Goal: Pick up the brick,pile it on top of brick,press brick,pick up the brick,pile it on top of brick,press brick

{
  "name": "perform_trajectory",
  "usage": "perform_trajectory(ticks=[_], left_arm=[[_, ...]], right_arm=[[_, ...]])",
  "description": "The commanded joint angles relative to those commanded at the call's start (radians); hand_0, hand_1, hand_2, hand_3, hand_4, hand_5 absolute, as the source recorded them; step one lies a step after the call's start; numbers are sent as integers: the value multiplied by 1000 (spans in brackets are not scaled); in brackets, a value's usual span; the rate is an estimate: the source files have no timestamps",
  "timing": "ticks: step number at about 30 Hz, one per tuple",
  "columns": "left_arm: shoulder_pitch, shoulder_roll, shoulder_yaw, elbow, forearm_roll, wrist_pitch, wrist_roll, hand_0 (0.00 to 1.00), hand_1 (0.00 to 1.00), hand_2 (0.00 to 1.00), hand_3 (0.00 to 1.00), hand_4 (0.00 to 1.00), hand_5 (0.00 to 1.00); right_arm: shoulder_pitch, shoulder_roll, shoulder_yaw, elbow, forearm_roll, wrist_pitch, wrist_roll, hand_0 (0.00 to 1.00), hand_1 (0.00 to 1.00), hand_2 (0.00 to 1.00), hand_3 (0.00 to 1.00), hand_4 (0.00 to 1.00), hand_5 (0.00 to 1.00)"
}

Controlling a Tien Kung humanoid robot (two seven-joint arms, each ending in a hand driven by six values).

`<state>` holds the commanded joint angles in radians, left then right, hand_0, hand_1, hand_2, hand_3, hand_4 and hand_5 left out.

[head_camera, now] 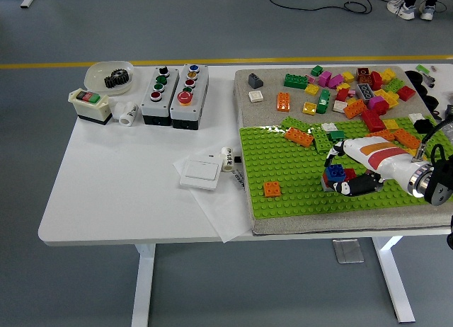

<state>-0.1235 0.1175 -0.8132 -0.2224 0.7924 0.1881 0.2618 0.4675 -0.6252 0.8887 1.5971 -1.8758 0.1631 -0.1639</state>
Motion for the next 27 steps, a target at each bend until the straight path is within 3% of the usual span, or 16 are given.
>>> perform_trajectory(ticks=[5, 8, 12, 16, 17, 22, 23, 27], left_arm=[[0, 0, 0, 0, 0, 0, 0, 769, 799, 793, 666, 763, 639], [0, 1, 1, 0, 0, -1, 0, 769, 799, 793, 666, 763, 639], [0, 1, -1, 1, 2, -1, 0, 769, 799, 793, 666, 763, 640], [0, 0, -4, 1, 3, 0, -1, 769, 799, 793, 666, 763, 640], [0, 0, -4, 1, 4, 0, -1, 770, 799, 792, 666, 763, 639], [1, -1, -8, 2, 7, 1, 0, 770, 799, 792, 666, 763, 639], [1, -1, -9, 2, 8, 1, 0, 772, 799, 792, 666, 764, 639], [1, 0, -11, 3, 9, 1, -1, 772, 799, 792, 666, 764, 639]], right_arm=[[-5, -2, 36, 13, 11, -28, 8, 709, 708, 745, 628, 744, 402], [-11, -1, 76, 20, 65, -86, 35, 709, 708, 745, 628, 744, 402], [-18, 7, 125, 5, 226, -182, 94, 735, 727, 759, 681, 794, 416], [-18, 15, 169, -10, 395, -235, 143, 735, 727, 759, 681, 794, 416], [-18, 17, 176, -13, 434, -241, 148, 783, 762, 793, 806, 957, 635], [-13, 23, 230, -48, 642, -247, 150, 783, 762, 793, 806, 957, 635], [-11, 22, 245, -63, 688, -244, 149, 830, 804, 845, 864, 998, 761], [-12, 23, 279, -103, 857, -232, 149, 830, 804, 845, 864, 998, 761]])
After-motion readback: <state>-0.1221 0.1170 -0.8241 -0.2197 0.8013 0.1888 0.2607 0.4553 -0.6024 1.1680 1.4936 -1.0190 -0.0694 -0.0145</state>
